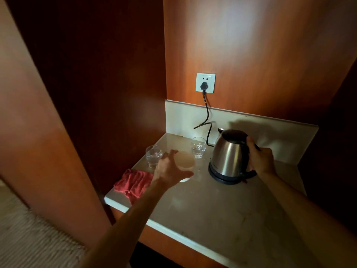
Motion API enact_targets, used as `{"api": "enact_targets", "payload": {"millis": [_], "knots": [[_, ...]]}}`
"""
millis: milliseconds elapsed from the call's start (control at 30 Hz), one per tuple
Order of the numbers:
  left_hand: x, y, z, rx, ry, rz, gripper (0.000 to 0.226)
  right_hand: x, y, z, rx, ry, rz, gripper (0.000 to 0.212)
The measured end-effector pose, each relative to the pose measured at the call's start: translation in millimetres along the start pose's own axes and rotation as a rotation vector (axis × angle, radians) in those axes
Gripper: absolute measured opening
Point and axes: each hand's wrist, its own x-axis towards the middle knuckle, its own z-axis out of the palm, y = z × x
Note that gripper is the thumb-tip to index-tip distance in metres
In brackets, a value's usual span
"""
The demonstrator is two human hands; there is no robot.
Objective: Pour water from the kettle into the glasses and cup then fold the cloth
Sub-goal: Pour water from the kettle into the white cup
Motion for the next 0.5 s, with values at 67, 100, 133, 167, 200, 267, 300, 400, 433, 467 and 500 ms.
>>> {"api": "enact_targets", "payload": {"millis": [67, 100, 133, 167, 200, 267, 300, 400, 433, 467, 500], "knots": [[-16, -6, 9, -0.029, 0.027, 0.009, 0.100, -3, -2, -1, 0.002, -0.010, -0.010, 0.061], [-23, -9, 13, -0.044, 0.041, 0.011, 0.100, -4, -3, -2, -0.002, -0.016, -0.009, 0.060], [-28, -12, 17, -0.056, 0.055, 0.015, 0.100, -4, -3, -2, -0.004, -0.019, -0.007, 0.059], [-33, -13, 21, -0.067, 0.067, 0.016, 0.100, -4, -3, -3, -0.004, -0.022, 0.001, 0.059], [-36, -16, 24, -0.077, 0.081, 0.017, 0.099, -2, -2, -3, -0.001, -0.023, 0.012, 0.060], [-41, -18, 28, -0.111, 0.091, -0.007, 0.096, 0, -1, -2, 0.013, -0.016, 0.043, 0.063], [-42, -20, 30, -0.133, 0.094, -0.035, 0.093, 0, -1, -2, 0.022, -0.012, 0.055, 0.063], [-44, -29, 39, -0.213, 0.132, -0.103, 0.092, 0, -1, -2, 0.020, -0.003, 0.075, 0.064], [-45, -32, 43, -0.234, 0.143, -0.116, 0.093, -1, -2, -2, 0.018, -0.005, 0.077, 0.063], [-46, -35, 45, -0.253, 0.154, -0.122, 0.094, -1, -2, -2, 0.015, -0.007, 0.075, 0.063], [-46, -37, 47, -0.266, 0.160, -0.126, 0.095, -1, -2, -3, 0.015, -0.009, 0.077, 0.062]]}}
